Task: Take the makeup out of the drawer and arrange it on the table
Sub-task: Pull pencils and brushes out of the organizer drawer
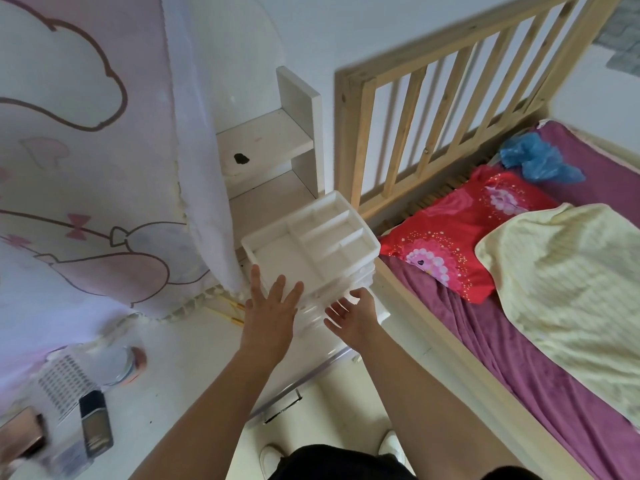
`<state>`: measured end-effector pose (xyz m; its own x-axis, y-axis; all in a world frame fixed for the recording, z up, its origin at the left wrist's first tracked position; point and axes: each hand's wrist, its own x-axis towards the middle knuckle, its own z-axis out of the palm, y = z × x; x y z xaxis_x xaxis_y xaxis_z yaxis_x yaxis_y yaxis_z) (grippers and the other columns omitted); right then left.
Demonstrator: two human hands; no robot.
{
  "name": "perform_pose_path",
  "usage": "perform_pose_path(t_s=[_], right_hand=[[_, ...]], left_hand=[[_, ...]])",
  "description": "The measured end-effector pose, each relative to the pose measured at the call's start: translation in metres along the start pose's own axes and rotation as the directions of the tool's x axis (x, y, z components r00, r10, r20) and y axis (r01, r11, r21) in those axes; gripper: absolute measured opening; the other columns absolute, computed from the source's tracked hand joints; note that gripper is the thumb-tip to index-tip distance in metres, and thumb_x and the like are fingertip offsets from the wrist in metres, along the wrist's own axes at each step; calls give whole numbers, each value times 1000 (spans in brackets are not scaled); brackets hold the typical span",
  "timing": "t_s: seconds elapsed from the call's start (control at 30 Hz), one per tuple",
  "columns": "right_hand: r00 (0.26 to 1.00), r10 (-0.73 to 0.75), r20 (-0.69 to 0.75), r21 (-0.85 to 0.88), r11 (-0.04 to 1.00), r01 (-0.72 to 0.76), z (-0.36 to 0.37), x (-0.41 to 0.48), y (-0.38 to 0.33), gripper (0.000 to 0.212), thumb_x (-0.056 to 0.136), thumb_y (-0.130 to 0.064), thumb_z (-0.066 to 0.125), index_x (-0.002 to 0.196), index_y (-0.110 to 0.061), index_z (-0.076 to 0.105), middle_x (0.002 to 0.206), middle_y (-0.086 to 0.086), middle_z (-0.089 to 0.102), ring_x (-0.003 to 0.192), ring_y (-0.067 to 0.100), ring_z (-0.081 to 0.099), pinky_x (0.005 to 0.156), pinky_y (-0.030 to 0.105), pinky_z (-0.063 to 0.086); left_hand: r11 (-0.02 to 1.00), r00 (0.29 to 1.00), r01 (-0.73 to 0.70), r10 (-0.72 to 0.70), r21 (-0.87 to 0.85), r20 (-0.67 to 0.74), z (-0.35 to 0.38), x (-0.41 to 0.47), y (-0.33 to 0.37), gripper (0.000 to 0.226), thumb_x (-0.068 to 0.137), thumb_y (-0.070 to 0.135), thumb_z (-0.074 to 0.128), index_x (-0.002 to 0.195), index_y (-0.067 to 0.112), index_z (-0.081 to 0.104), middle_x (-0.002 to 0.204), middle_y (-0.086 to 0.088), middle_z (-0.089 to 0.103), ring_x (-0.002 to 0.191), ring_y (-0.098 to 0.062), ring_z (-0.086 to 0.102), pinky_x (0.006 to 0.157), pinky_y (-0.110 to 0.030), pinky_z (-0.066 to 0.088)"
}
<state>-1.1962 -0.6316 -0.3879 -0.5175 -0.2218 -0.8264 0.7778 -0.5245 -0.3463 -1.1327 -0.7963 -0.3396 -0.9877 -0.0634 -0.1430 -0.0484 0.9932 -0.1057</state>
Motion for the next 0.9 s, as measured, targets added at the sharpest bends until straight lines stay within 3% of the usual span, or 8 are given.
perform_pose_path(t_s=[0.17, 0.3, 0.4, 0.5, 0.63, 0.77, 0.83, 0.9], right_hand=[[997, -16, -79, -90, 996, 9, -29, -4, 9, 30, 80, -35, 71, 93, -12, 57, 82, 6, 56, 81, 23, 62, 83, 37, 57], [974, -67, -216, -207, 978, 22, -61, -8, 21, 17, 82, -16, 69, 91, -10, 57, 71, 4, 47, 70, 20, 54, 64, 32, 52], [978, -75, -194, -206, 978, 34, -79, -13, 27, 8, 85, -9, 65, 87, -9, 57, 73, 5, 49, 74, 21, 54, 68, 32, 55], [979, -78, -186, -222, 974, 36, -81, -17, 30, 6, 87, -7, 64, 89, -7, 59, 76, 6, 50, 74, 22, 55, 70, 32, 56], [965, -143, -222, -301, 951, 72, -78, -18, 32, 16, 89, -12, 66, 104, -6, 62, 84, 7, 59, 77, 21, 60, 69, 31, 55], [966, -155, -206, -377, 924, 67, -79, -25, 27, 30, 90, -22, 71, 114, -5, 64, 90, 6, 61, 78, 19, 60, 62, 28, 53], [950, -192, -245, -456, 888, 62, -77, -30, 24, 43, 88, -30, 73, 116, -5, 54, 103, 8, 56, 85, 19, 58, 70, 31, 54], [853, -390, -346, -668, 741, 68, -77, -34, 22, 56, 87, -40, 73, 121, -12, 39, 118, 8, 42, 103, 25, 52, 88, 37, 48]], left_hand=[[1000, 1000, 16, -17, -21, -21, 2, 0, 1, 57, 100, 28, 50, 152, 32, 26, 158, -4, 29, 141, -52, -18, 100, -52, 46], [997, 996, 42, -47, -70, -70, 5, 0, 3, 54, 98, 26, 54, 149, 29, 36, 154, -7, 38, 143, -53, -13, 95, -56, 48], [997, 998, 38, -41, -68, -44, 10, 0, 6, 55, 102, 28, 45, 153, 30, 26, 159, -6, 28, 143, -52, -19, 105, -54, 41], [996, 997, 40, -45, -79, -64, 8, -1, 6, 54, 102, 28, 43, 153, 29, 26, 159, -7, 27, 143, -52, -20, 106, -55, 41], [997, 997, 34, -38, -64, -64, 7, -3, 7, 54, 103, 27, 42, 154, 30, 24, 159, -6, 26, 143, -53, -20, 106, -54, 41], [993, 993, 27, -40, -119, -110, 9, -2, 6, 52, 100, 23, 50, 150, 27, 36, 154, -10, 36, 144, -54, -13, 100, -57, 46], [992, 993, 24, -38, -123, -111, 11, -2, 5, 51, 100, 23, 51, 149, 26, 37, 154, -10, 36, 145, -53, -12, 96, -56, 48], [992, 991, 20, -36, -122, -132, 14, 0, 5, 51, 99, 23, 52, 148, 26, 39, 153, -11, 39, 145, -54, -10, 95, -57, 49]])
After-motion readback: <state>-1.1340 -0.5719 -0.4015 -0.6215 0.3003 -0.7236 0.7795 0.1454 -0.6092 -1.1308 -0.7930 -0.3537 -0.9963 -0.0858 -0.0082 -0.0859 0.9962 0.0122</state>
